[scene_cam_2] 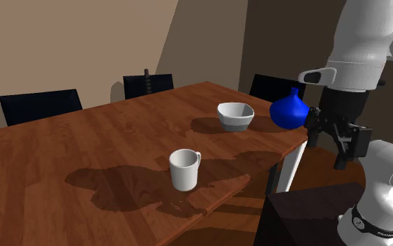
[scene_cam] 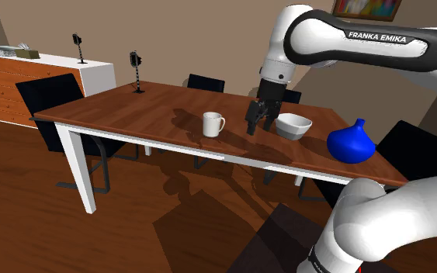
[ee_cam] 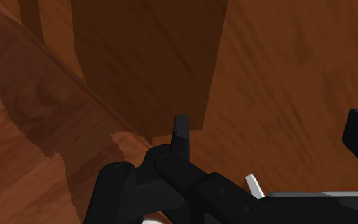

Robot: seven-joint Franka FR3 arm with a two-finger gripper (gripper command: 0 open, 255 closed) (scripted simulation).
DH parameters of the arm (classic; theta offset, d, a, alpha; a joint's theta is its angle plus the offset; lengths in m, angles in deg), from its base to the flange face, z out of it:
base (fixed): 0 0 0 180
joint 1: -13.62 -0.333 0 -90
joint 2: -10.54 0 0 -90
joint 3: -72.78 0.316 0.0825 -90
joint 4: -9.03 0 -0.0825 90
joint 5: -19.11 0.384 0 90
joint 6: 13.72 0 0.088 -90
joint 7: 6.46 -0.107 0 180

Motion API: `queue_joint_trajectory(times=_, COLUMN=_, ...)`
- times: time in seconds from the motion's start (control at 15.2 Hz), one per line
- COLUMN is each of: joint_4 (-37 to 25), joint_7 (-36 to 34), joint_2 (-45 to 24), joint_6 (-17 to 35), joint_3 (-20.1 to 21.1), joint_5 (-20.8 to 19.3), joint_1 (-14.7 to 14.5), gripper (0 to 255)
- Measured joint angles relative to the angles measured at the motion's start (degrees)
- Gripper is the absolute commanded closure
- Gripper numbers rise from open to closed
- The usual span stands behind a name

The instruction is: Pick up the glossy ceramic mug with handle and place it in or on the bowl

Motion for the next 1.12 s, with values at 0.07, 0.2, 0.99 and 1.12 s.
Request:
queue_joint_trajectory(times=0.07, joint_4=0.0, joint_7=0.0, joint_2=0.0, joint_6=0.0, joint_3=0.0, joint_5=0.0, joint_1=0.0, gripper=0)
queue_joint_trajectory(times=0.2, joint_4=-1.39, joint_7=0.98, joint_2=-2.88, joint_6=1.47, joint_3=-0.49, joint_5=-0.64, joint_1=0.04, gripper=0)
queue_joint_trajectory(times=0.99, joint_4=-16.87, joint_7=7.98, joint_2=-27.71, joint_6=10.98, joint_3=-3.29, joint_5=-4.35, joint_1=0.1, gripper=0)
queue_joint_trajectory(times=1.12, joint_4=-19.88, joint_7=9.32, joint_2=-31.68, joint_6=12.01, joint_3=-3.82, joint_5=-4.78, joint_1=0.28, gripper=0)
